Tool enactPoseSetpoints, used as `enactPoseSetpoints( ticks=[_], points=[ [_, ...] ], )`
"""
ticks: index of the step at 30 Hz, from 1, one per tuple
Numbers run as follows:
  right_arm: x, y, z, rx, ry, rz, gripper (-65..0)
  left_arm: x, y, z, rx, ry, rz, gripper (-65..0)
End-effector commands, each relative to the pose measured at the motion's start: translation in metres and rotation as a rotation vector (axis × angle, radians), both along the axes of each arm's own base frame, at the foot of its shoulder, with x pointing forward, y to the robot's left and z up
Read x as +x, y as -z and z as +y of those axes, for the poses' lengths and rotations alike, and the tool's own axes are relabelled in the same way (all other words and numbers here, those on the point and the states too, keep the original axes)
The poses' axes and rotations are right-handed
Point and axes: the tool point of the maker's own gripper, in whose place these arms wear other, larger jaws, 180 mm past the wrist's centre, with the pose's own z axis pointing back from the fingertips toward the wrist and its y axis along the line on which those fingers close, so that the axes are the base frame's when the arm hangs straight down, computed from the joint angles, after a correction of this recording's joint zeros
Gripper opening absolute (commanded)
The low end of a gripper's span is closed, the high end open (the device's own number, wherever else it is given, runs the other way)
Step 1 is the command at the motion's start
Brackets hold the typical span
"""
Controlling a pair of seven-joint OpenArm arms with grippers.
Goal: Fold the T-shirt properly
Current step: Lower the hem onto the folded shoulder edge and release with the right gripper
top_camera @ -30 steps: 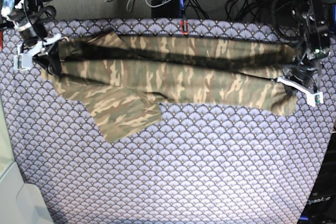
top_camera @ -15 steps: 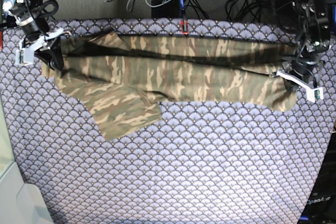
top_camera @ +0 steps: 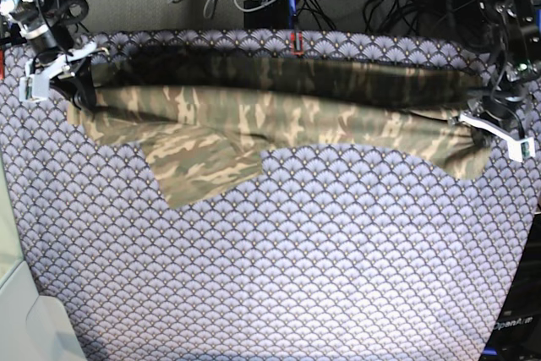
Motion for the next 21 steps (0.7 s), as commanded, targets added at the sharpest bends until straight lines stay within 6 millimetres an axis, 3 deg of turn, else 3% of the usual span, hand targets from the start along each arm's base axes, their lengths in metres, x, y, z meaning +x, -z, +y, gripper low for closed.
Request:
enactPoseSetpoints(
  ticks=[1,21],
  points=[
    [0.004,-0.014,-0.003,-0.003,-0.005,-0.049,-65.0,0.007,-0.017,0.010,0.039,-0.010,-0.050,-64.4],
    [-0.013,0.005,0.006,0.040,-0.024,0.003,-65.0,-0.015,0.006,0.006,0.025,-0.010,0.020,-64.1]
  ],
)
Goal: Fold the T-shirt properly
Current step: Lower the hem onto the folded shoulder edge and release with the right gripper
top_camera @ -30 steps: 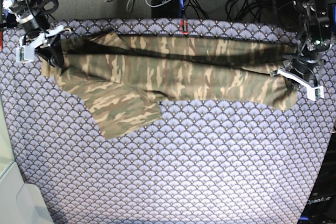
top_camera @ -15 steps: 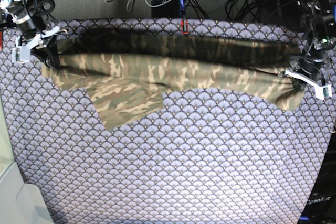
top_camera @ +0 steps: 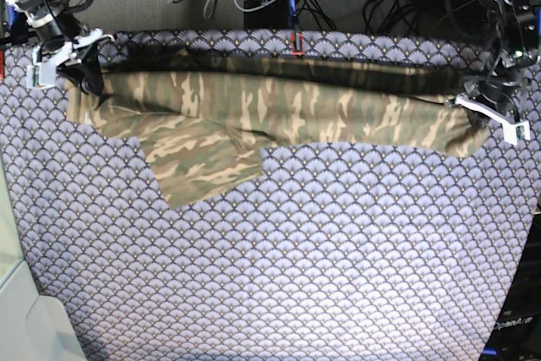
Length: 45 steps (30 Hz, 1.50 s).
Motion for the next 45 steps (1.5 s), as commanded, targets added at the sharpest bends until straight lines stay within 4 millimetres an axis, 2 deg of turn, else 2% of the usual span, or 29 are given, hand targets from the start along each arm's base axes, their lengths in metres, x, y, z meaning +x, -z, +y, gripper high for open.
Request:
enactPoseSetpoints(
  ticks=[1,4,8,11,15,19,24,34,39,41,45],
  points=[
    [0.004,-0.012,-0.002,0.004,-0.007,-0.045,-65.0,0.009,-0.015,0.008,0.035,-0.003,-0.048,-64.0],
    [0.004,-0.012,-0.002,0.004,-0.007,-0.045,-65.0,0.009,-0.015,0.008,0.035,-0.003,-0.048,-61.6],
    [0.003,-0.011,-0.002,0.004,-0.008,-0.042,-64.7,0.007,-0.014,0.008,0.035,-0.003,-0.044,-45.5],
    [0.002,-0.011,-0.002,0.004,-0.008,-0.039,-58.5,0.002,-0.012,0.007,0.037,0.001,-0.033,-36.4],
    [0.002,-0.010,-0.002,0.004,-0.008,-0.038,-49.0,0.001,-0.010,0.008,0.036,-0.002,-0.028,-35.5],
    [0.002,-0.011,-0.001,0.003,-0.009,-0.039,-43.9,-0.004,-0.009,0.012,0.044,-0.007,-0.017,-35.3],
    [0.002,-0.011,-0.001,0.003,-0.009,-0.039,-43.5,-0.009,-0.005,0.020,0.066,-0.006,0.007,-35.2],
    [0.002,-0.012,-0.003,0.000,-0.004,-0.041,-43.5,-0.033,0.032,0.049,0.063,-0.067,0.129,-35.3],
    [0.002,-0.012,-0.004,-0.002,-0.003,-0.040,-43.5,-0.033,0.034,0.050,0.061,-0.071,0.131,-35.3],
    [0.000,-0.011,-0.010,-0.009,0.010,-0.035,-43.6,-0.028,0.030,0.050,0.061,-0.070,0.116,-35.3],
    [-0.011,0.015,-0.028,0.000,0.063,0.036,-43.6,-0.024,0.028,0.051,0.060,-0.072,0.107,-35.4]
  ],
)
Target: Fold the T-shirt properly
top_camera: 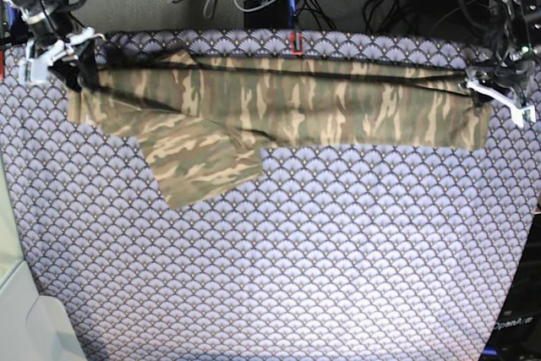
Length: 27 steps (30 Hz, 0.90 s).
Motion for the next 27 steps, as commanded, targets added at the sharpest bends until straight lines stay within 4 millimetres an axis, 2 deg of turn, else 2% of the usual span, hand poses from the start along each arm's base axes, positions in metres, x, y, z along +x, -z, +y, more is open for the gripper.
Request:
enactPoseSetpoints(
  ticks=[1,4,6,10,15,19,22,25,27],
  points=[
    [0.003,-0.001,-0.009,-0.002,0.007,-0.011,-43.6,0.006,-0.012,0.010,0.035,-0.003,-0.030,-35.4],
    [-0.005,0.017,-0.040,-0.005,0.095,0.034,-43.6,0.007,-0.012,0.010,0.034,-0.003,-0.033,-35.4],
    [-0.008,0.017,-0.060,-0.019,0.153,0.031,-43.6,0.007,-0.013,0.009,0.034,-0.001,-0.034,-35.4],
    [-0.004,-0.001,-0.078,-0.058,0.184,-0.011,-43.6,0.011,-0.015,0.008,0.034,0.002,-0.043,-35.4],
    [0.013,-0.042,-0.087,-0.113,0.185,-0.121,-43.6,0.020,-0.019,0.008,0.033,0.001,-0.061,-35.4],
    [0.034,-0.073,-0.055,-0.121,0.085,-0.203,-43.6,0.020,-0.018,0.007,0.028,-0.001,-0.061,-35.4],
    [0.057,-0.090,-0.015,-0.102,-0.055,-0.198,-43.6,0.020,-0.018,0.006,0.027,0.000,-0.062,-35.5],
    [0.083,-0.085,0.022,-0.088,-0.215,-0.102,-43.5,0.020,-0.018,0.006,0.027,0.000,-0.062,-35.3],
    [0.099,-0.084,0.036,-0.094,-0.274,-0.072,-43.5,0.020,-0.018,0.006,0.027,0.001,-0.062,-35.2]
  ],
)
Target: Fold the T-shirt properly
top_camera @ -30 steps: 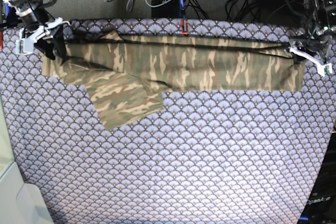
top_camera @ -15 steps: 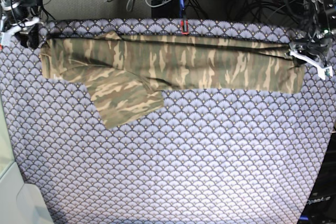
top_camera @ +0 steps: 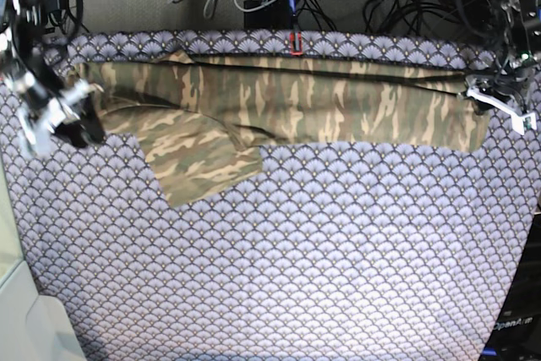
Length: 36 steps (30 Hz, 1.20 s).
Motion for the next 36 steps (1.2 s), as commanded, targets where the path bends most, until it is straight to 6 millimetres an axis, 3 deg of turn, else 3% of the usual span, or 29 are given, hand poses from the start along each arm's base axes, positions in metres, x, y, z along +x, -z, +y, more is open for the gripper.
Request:
enactPoseSetpoints(
  ticks=[1,6,12,16,25,28,36],
  points=[
    [0.013,-0.014,0.002,-0.008,-0.026,-0.037,-43.5,0.008,-0.013,0.007,0.028,0.002,-0.036,-35.2],
    [0.050,-0.009,0.021,-0.003,-0.093,0.006,-43.5,0.007,-0.012,0.007,0.026,0.001,-0.032,-35.2],
    [0.084,0.042,0.022,0.079,-0.076,0.160,-43.5,0.008,-0.012,0.006,0.024,0.002,-0.031,-35.2],
    [0.103,0.055,0.016,0.122,-0.039,0.174,-43.5,0.007,-0.012,0.006,0.025,0.003,-0.029,-35.2],
    [0.112,0.063,0.055,0.067,-0.165,0.159,-43.5,0.006,-0.010,0.005,0.017,-0.002,-0.026,-35.5],
    [0.115,0.076,0.070,0.023,-0.200,0.176,-43.5,0.006,-0.010,0.005,0.016,-0.002,-0.027,-35.5],
    [0.125,0.097,0.065,-0.018,-0.172,0.199,-43.5,0.005,-0.010,0.005,0.016,-0.002,-0.025,-35.5]
  ],
)
